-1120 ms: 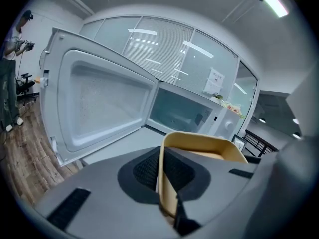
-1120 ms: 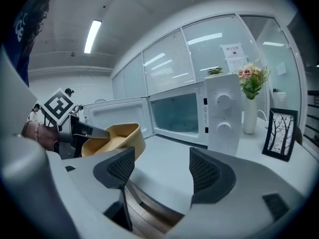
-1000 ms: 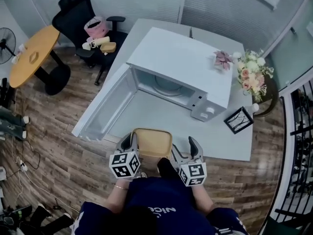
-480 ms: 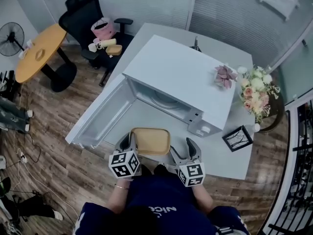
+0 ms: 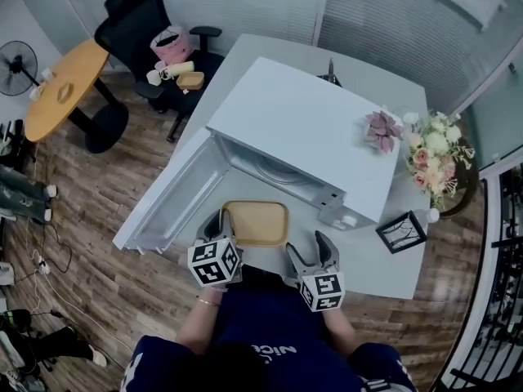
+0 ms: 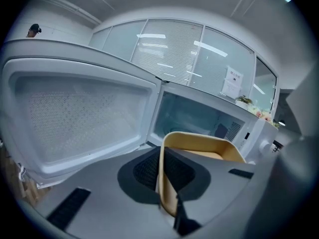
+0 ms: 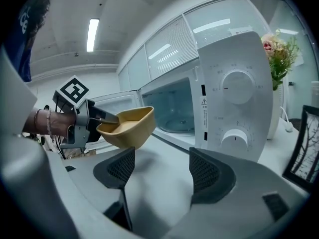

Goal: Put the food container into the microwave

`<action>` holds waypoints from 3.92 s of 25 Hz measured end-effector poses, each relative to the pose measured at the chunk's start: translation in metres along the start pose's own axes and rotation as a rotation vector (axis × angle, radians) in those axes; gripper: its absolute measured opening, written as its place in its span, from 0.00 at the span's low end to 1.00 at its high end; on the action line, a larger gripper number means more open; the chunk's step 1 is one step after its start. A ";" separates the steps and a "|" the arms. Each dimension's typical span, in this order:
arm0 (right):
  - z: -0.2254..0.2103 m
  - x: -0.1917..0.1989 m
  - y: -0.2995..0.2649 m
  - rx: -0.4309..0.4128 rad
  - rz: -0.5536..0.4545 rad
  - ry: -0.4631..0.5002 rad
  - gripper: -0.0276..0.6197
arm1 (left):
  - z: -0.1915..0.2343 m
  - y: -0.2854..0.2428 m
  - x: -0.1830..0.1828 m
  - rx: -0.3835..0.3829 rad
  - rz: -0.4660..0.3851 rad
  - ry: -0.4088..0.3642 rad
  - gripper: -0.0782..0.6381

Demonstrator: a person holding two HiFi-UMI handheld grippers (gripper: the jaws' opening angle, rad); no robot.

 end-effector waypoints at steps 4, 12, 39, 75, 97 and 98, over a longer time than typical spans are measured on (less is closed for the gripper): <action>0.000 -0.008 -0.008 0.020 -0.007 -0.013 0.56 | -0.002 -0.020 -0.015 -0.013 0.015 -0.017 0.13; -0.008 -0.016 -0.011 0.098 -0.012 -0.029 0.56 | -0.019 -0.061 -0.043 0.045 0.033 -0.052 0.13; -0.016 -0.005 0.021 0.385 0.034 -0.092 0.56 | -0.062 -0.169 -0.067 0.170 0.048 -0.074 0.13; -0.019 0.000 0.033 0.482 0.056 -0.144 0.56 | -0.072 -0.218 -0.051 0.170 0.015 -0.138 0.33; -0.021 -0.009 0.022 0.349 -0.017 -0.069 0.56 | -0.046 -0.118 -0.021 0.364 -0.041 -0.191 0.58; -0.021 -0.010 0.020 0.333 -0.020 -0.066 0.56 | -0.044 -0.112 -0.018 0.379 -0.035 -0.192 0.58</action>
Point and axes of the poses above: the fingertips, and each gripper's own axes: y backward along the fingers, z to its left, x out of its underside, the point moved 9 cm from there along y, backward along the fingers, and after that the axes turned 7 degrees about -x, right-handed, at the moved point
